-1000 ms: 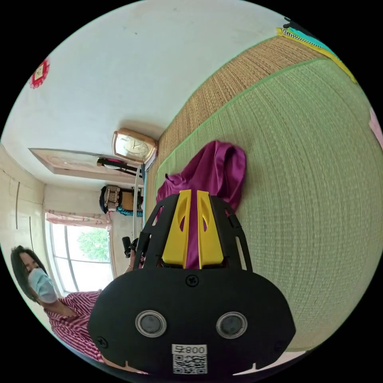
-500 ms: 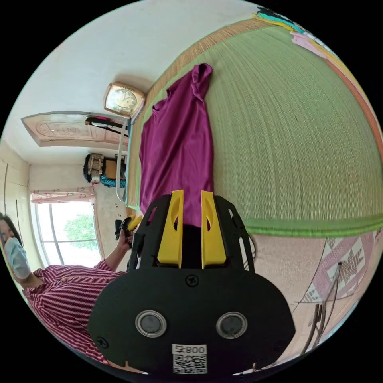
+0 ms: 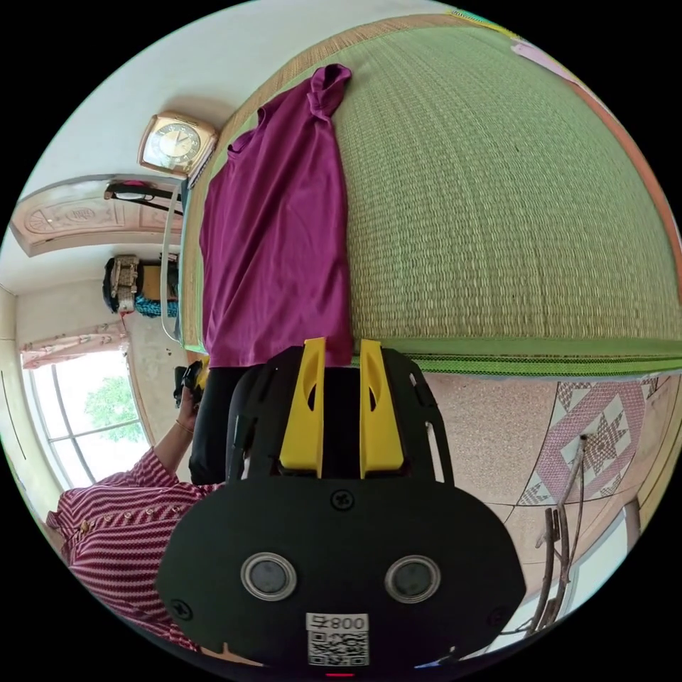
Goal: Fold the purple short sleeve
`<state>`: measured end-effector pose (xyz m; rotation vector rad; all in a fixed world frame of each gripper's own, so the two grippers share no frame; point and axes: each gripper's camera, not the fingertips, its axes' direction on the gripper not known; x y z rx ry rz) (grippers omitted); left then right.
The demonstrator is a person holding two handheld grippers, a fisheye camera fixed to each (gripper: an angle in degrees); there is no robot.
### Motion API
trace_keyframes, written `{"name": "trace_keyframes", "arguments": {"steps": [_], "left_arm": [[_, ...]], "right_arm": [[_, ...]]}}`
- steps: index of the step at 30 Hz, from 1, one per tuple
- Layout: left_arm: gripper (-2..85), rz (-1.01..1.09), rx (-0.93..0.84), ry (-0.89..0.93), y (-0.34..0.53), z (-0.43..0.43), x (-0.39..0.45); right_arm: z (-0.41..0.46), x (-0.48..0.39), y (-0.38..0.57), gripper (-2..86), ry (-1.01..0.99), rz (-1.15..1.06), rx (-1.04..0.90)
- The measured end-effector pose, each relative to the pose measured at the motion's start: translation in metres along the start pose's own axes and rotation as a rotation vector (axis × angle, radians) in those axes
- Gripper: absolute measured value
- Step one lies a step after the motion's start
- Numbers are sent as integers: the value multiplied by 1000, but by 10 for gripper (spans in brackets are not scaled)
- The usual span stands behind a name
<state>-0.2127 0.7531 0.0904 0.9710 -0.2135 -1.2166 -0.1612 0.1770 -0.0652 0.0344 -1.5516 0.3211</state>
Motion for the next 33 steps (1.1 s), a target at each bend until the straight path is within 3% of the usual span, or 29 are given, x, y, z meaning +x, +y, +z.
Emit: {"name": "trace_keyframes", "arguments": {"steps": [8, 15, 21, 26, 33], "left_arm": [[33, 49, -26, 26, 18, -11, 1], [24, 165, 45, 136, 35, -43, 22], [22, 247, 77, 140, -24, -48, 55], [21, 477, 149, 128, -124, -67, 191], [20, 849, 259, 115, -131, -124, 384]], "right_arm": [[4, 0, 26, 21, -79, -19, -29], [-60, -1, 59, 12, -270, -86, 94], [-112, -2, 27, 9, -353, -104, 185], [-210, -51, -51, 8, -382, -191, 321], [-423, -199, -72, 7, -345, -479, 602]]}}
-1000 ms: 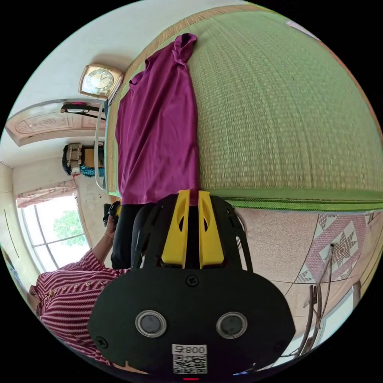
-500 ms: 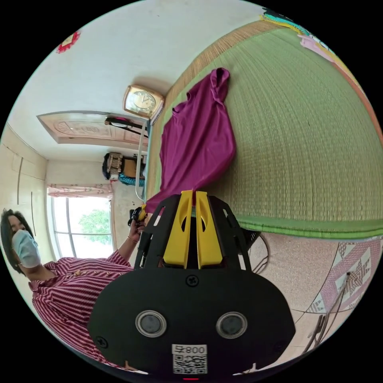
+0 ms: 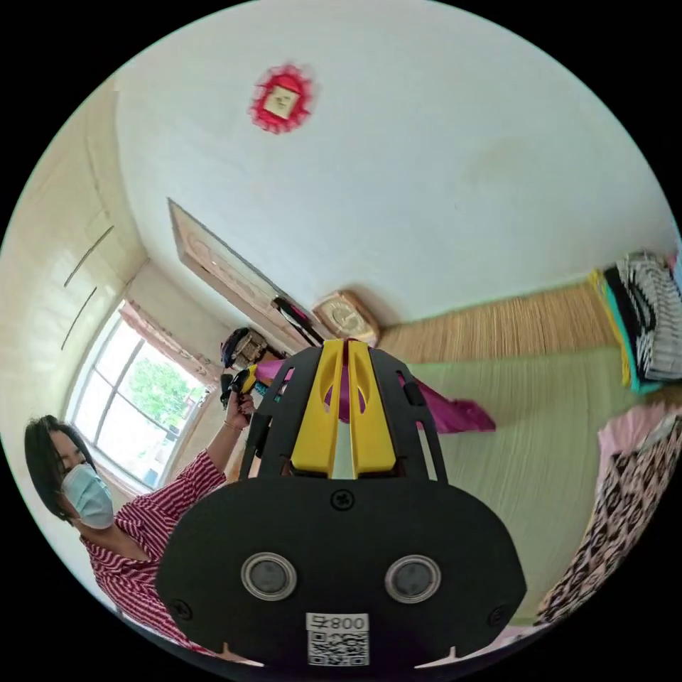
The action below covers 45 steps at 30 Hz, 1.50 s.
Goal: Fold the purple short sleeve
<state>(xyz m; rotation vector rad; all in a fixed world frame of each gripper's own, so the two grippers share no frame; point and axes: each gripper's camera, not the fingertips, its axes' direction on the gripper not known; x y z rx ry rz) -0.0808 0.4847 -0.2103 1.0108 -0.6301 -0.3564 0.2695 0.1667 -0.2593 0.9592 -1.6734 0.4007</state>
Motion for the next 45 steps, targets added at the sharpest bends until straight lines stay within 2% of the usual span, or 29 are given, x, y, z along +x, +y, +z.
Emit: {"name": "trace_keyframes", "arguments": {"steps": [3, 6, 11, 14, 19, 23, 28, 38, 45], "left_arm": [[20, 112, 23, 14, -14, -19, 46], [21, 184, 31, 35, 7, -40, 77], [21, 151, -78, 52, 114, -59, 76], [21, 8, -177, 15, 201, -55, 41], [20, -372, -322, -81, 345, -33, -52], [20, -561, -383, -154, 418, -23, -85], [21, -598, -378, -140, 435, -24, -87], [22, -557, -349, -118, 414, -23, -72], [22, -615, -327, -128, 425, -25, -71]], "right_arm": [[-42, -56, -18, 7, 0, -111, 57], [-75, -86, 5, 7, -43, -178, 104], [-94, -78, 100, 6, -62, -165, 56], [-80, -30, 190, 6, -36, -42, -28], [-14, 117, 366, 5, -80, 411, -239], [7, 172, 445, 5, -70, 628, -299], [2, 185, 476, 4, -52, 684, -353], [-30, 181, 478, 4, -79, 661, -318], [-45, 190, 496, 4, -89, 693, -311]]}}
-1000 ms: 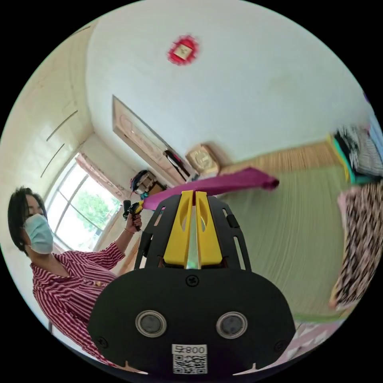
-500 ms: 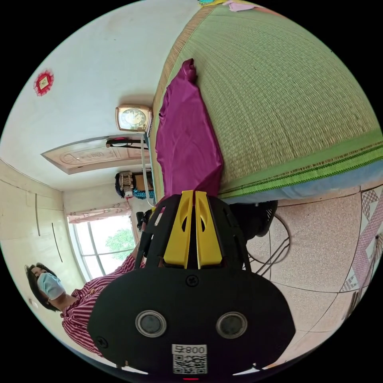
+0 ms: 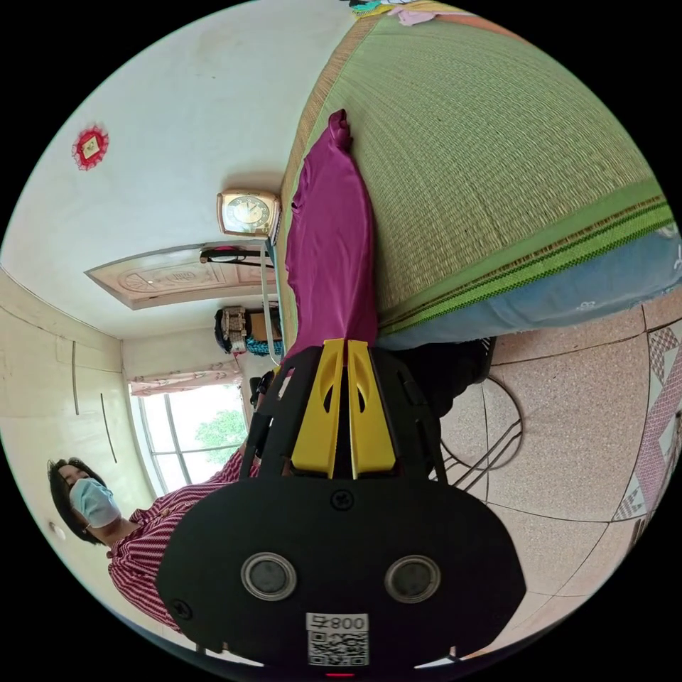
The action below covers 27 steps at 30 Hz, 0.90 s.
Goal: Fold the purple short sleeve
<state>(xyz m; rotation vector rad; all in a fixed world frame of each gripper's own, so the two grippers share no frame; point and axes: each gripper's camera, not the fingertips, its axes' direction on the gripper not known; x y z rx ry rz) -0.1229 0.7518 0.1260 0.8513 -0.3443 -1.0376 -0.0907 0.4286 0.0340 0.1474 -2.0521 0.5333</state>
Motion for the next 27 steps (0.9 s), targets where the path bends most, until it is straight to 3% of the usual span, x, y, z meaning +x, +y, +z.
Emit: {"name": "trace_keyframes", "arguments": {"steps": [27], "left_arm": [[27, -102, 9, -17, 7, -40, 66]], "right_arm": [[-13, 44, 28, 6, -87, 55, 21]]}}
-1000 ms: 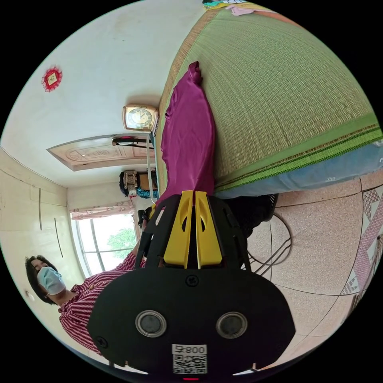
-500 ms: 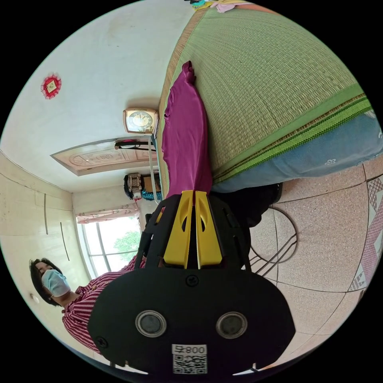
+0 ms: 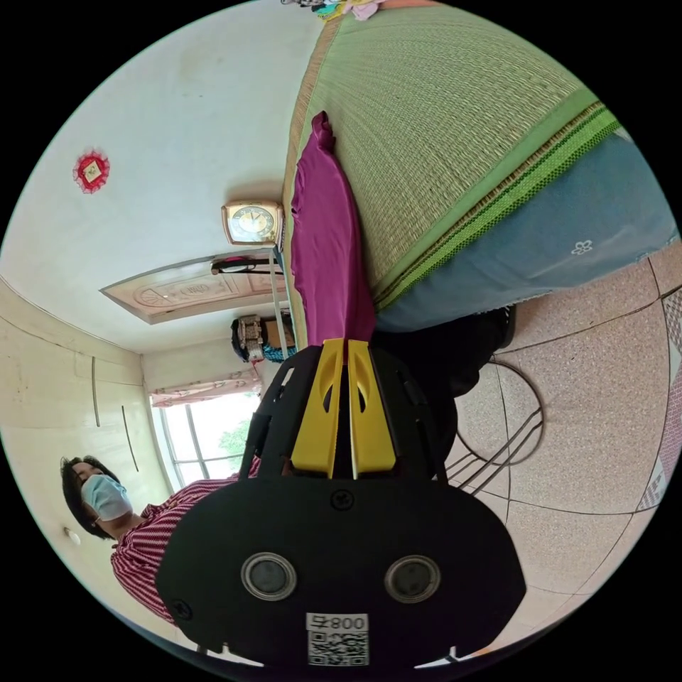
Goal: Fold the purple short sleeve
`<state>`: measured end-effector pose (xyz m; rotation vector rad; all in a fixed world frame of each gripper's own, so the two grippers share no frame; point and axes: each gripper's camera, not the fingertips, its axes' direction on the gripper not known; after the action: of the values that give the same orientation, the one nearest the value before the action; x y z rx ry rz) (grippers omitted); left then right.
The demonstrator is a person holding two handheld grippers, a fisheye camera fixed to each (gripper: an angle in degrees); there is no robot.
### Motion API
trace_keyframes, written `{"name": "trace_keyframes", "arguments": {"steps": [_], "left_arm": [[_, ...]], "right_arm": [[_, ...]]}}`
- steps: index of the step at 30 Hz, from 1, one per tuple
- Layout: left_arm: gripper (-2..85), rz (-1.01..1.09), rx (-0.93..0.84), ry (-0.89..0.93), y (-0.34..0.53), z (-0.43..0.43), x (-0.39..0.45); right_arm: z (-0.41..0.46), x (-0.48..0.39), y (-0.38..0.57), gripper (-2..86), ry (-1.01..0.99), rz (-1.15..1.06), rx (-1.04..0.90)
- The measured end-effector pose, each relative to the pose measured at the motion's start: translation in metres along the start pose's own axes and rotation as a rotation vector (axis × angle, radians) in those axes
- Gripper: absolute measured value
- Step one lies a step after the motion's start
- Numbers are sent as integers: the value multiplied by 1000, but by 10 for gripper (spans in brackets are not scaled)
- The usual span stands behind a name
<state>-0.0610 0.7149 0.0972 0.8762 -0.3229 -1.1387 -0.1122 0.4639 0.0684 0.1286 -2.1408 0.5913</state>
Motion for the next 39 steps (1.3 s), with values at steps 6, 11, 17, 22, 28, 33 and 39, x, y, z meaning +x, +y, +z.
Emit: {"name": "trace_keyframes", "arguments": {"steps": [6, 11, 17, 22, 28, 33, 39], "left_arm": [[27, -49, 57, 15, 10, -37, 23], [24, -77, 105, 28, 14, -69, 56], [20, 0, 65, 47, -13, -74, 137], [20, 118, -23, -4, -59, -59, 228], [20, 192, -13, -76, -130, -61, 326], [24, 189, 36, -131, -179, -79, 380], [40, 290, -96, -58, -205, -42, 475]], "right_arm": [[-9, 19, 11, 4, -27, 32, 39], [-23, 26, 18, 1, -27, 45, 126], [-17, -6, -10, 2, 27, -37, 202], [19, -51, -66, 14, 92, -147, 216], [64, -90, -134, 39, 144, -245, 243], [94, -107, -186, 67, 223, -295, 271], [131, -105, -238, 87, 312, -310, 314]]}}
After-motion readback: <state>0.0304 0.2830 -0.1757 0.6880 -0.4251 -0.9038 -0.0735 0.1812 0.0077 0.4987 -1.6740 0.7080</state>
